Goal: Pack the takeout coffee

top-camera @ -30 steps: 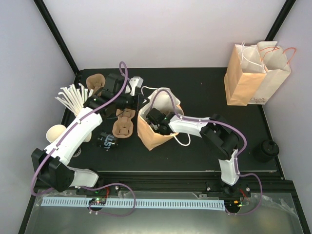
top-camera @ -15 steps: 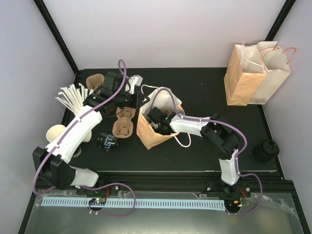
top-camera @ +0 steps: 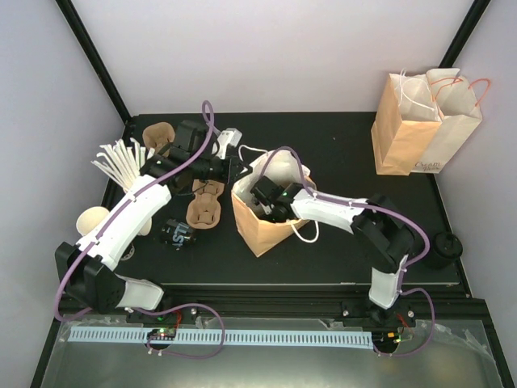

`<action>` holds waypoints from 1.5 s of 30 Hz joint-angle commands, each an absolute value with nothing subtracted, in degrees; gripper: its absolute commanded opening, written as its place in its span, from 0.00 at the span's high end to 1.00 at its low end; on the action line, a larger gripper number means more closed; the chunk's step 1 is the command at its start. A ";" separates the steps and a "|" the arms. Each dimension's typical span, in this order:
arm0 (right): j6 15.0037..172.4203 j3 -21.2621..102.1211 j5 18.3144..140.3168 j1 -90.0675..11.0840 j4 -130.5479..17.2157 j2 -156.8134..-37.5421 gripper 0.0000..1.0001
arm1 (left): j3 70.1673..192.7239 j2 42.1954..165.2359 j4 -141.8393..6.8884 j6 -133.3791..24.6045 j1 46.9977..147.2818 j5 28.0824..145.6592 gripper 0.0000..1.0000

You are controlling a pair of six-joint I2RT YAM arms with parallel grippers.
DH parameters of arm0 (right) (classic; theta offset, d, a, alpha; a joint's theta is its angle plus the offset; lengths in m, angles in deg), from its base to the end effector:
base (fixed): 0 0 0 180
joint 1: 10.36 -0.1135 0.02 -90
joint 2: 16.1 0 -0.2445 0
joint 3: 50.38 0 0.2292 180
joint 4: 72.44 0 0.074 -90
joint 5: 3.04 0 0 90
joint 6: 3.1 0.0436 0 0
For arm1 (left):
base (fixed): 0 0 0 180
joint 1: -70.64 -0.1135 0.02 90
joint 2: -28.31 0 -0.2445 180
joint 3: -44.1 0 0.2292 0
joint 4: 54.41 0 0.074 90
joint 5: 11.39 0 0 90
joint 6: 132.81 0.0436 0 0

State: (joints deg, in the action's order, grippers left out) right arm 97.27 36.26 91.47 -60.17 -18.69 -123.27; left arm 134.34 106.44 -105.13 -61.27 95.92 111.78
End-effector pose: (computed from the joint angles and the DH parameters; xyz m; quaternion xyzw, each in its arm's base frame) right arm 0.2212 0.2565 0.1537 -0.3289 0.9336 0.0348 0.1378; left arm 0.2431 -0.1412 0.3319 0.1749 0.8547 -0.3935 0.2898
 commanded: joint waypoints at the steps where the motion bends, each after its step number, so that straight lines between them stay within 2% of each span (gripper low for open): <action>1: 99.29 39.97 95.94 -60.28 -12.90 -117.80 0.00 | 135.39 106.30 -107.13 -58.84 96.38 110.07 0.98; 19: 101.65 48.79 100.10 -60.28 -9.57 -100.79 0.00 | 134.50 103.41 -107.59 -54.88 98.43 106.95 0.98; 25: 101.21 44.92 98.06 -60.23 -15.56 -93.71 0.00 | 136.25 102.14 -108.24 -53.88 100.08 104.95 0.98; 38: 105.35 37.34 102.03 -60.22 -26.86 -81.60 0.00 | 137.03 99.70 -109.20 -52.68 101.44 101.56 0.98; 45: 106.35 35.89 104.71 -60.17 -25.70 -76.35 0.00 | 134.90 96.40 -105.73 -48.92 101.62 102.02 0.98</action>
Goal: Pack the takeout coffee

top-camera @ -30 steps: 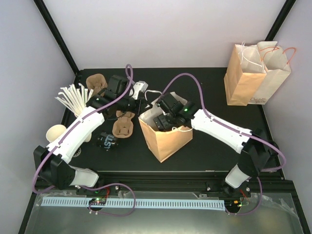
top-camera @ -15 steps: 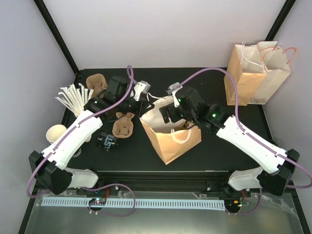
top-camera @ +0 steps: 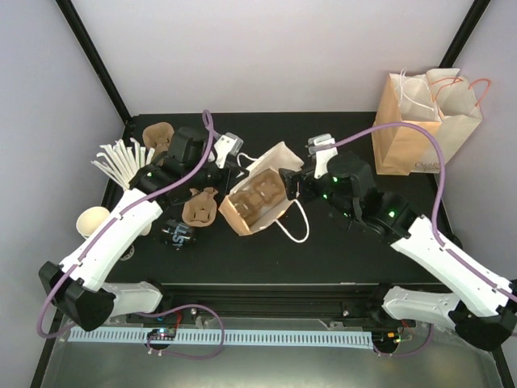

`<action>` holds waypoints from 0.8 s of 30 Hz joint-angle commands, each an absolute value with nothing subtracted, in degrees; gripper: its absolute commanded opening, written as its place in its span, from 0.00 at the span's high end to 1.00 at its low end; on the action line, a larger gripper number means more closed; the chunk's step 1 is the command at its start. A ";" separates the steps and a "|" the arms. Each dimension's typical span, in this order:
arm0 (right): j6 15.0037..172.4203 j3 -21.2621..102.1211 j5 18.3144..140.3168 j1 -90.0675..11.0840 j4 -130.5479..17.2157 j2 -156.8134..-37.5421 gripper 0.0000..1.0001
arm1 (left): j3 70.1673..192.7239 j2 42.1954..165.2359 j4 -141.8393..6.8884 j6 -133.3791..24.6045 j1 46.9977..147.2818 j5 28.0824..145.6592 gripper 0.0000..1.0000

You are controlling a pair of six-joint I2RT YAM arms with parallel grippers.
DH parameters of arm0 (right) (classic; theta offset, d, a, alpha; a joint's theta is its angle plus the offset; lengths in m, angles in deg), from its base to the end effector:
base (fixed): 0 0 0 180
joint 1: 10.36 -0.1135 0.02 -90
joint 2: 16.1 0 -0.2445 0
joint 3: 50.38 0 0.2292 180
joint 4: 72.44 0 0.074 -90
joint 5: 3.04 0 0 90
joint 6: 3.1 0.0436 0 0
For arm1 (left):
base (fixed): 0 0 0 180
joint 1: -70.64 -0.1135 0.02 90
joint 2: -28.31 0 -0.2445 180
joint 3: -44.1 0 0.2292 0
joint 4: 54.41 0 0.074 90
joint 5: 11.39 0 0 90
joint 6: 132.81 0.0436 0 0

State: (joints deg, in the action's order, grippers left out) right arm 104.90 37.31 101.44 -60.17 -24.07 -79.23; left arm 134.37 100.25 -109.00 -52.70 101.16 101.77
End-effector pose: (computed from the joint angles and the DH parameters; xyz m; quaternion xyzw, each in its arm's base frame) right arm 0.1531 0.1643 0.3800 -0.1616 0.8181 0.2145 0.5085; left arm 0.2099 -0.1436 0.3506 0.2457 0.8435 -0.3210 0.3537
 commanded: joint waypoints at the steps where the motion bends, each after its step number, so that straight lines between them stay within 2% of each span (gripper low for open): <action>1: 106.59 34.71 105.24 -60.19 -25.65 -75.31 0.00 | 133.91 95.63 -104.58 -48.09 101.84 102.09 0.98; 11: 117.25 18.79 102.00 -60.20 -19.96 -71.13 0.02 | 123.67 88.34 -93.56 -43.91 108.99 98.43 0.98; 18: 122.99 1.63 94.72 -60.31 -26.56 -58.04 0.08 | 115.50 84.72 -86.50 -41.23 116.39 94.74 0.97; 24: 123.82 -3.17 93.77 -60.24 -27.79 -56.35 0.12 | 113.43 85.08 -86.23 -40.01 119.54 91.50 0.97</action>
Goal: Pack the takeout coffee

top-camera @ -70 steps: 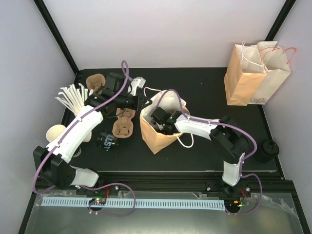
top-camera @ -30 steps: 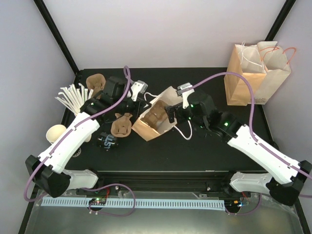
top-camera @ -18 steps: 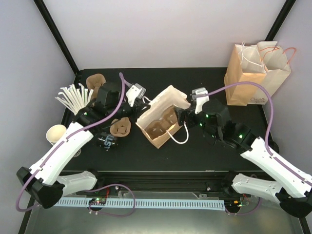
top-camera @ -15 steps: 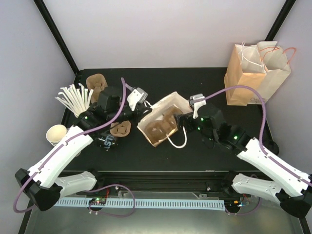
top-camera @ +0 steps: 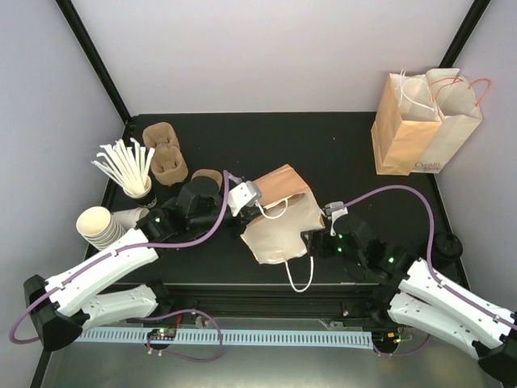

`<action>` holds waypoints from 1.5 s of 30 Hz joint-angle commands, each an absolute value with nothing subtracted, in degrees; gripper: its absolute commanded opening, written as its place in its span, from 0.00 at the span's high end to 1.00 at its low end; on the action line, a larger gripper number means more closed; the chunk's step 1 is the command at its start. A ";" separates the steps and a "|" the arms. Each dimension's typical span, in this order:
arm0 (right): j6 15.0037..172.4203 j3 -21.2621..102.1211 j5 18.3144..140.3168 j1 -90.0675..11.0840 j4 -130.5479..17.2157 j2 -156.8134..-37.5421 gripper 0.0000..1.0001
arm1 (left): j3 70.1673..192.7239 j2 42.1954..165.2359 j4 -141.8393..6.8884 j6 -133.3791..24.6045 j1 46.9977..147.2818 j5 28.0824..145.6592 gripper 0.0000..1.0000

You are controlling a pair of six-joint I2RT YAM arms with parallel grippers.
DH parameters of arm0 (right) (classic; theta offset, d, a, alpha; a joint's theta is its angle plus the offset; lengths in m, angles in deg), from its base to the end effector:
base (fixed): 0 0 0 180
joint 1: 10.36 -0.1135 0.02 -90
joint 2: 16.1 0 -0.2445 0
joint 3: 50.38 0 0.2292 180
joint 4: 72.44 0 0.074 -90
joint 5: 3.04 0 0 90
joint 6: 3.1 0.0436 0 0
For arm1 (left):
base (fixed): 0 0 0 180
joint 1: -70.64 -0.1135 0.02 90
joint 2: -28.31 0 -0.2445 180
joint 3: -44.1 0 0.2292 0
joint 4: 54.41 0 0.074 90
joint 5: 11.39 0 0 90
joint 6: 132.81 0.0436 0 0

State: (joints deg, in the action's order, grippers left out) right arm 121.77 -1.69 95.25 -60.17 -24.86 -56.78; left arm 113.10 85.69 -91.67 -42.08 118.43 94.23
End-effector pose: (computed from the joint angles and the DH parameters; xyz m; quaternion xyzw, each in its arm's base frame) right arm 0.1028 0.1119 0.2302 -0.0868 0.8987 0.2378 0.3581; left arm 0.1373 -0.1688 0.3154 0.4105 0.7347 -0.3161 0.4379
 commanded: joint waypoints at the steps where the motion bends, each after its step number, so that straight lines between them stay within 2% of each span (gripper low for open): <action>1: 123.75 -3.28 93.87 -60.28 -27.87 -56.09 0.12 | 113.44 85.13 -86.27 -40.00 119.61 91.38 0.97; 6: 121.79 -1.28 95.81 -60.29 -28.28 -53.59 0.12 | 115.58 87.03 -86.60 -42.95 119.53 87.92 0.97; 18: 114.89 16.54 102.52 -60.17 -20.88 -54.31 0.01 | 144.04 110.51 -102.70 -54.91 110.77 87.85 0.98; 24: 115.39 18.11 106.18 -60.20 -19.00 -51.48 0.00 | 153.99 123.29 -105.77 -63.98 100.63 102.01 0.97; 33: 116.96 15.33 107.10 -60.20 -17.71 -49.90 0.00 | 156.15 132.01 -96.67 -71.01 91.83 110.73 0.97; 45: 112.95 13.94 111.73 -60.20 -23.61 -40.58 0.00 | 159.67 132.83 -99.57 -66.08 88.81 102.15 0.96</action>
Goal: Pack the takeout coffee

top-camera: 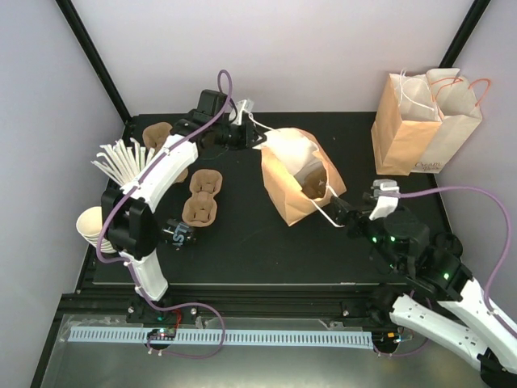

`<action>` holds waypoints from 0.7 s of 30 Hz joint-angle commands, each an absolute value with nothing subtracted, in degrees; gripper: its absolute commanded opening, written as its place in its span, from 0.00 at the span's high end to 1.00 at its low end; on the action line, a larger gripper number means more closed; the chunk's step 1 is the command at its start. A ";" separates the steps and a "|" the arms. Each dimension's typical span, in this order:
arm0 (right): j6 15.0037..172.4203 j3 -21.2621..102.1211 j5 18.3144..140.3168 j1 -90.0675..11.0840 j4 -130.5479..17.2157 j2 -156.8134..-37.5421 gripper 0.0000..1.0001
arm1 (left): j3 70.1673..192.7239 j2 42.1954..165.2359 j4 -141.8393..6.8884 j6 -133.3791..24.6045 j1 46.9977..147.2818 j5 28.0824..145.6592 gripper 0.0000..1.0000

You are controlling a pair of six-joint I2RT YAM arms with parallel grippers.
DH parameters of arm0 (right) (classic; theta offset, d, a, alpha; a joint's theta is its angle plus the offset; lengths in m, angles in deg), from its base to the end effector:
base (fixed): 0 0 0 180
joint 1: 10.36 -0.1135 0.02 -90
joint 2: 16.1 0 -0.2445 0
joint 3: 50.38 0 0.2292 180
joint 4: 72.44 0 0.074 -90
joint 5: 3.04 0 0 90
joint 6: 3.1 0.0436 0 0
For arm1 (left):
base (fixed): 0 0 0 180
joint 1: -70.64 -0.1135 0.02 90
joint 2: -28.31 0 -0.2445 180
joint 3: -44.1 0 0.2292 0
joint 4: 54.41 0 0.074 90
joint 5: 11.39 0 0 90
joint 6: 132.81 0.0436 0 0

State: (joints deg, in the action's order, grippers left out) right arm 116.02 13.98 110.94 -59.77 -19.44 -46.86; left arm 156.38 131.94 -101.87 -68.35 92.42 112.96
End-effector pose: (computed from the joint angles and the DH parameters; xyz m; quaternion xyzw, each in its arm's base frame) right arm 0.0838 0.0706 0.3276 -0.0225 0.8070 0.2265 0.5449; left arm 0.3530 -0.1675 0.3166 0.0992 0.8654 -0.4096 0.2712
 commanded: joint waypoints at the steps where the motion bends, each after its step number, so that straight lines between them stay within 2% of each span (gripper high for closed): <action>1: 112.31 13.74 112.32 -60.15 -24.29 -39.69 0.00 | 159.79 132.81 -99.69 -65.99 88.75 101.68 0.95; 17: 106.40 13.90 118.55 -60.20 -28.73 -36.71 0.00 | 163.08 128.86 -102.82 -65.10 88.39 97.87 0.94; 21: 104.59 16.49 109.53 -60.20 -30.74 -43.93 0.00 | 162.72 128.31 -103.38 -64.85 89.85 102.64 0.94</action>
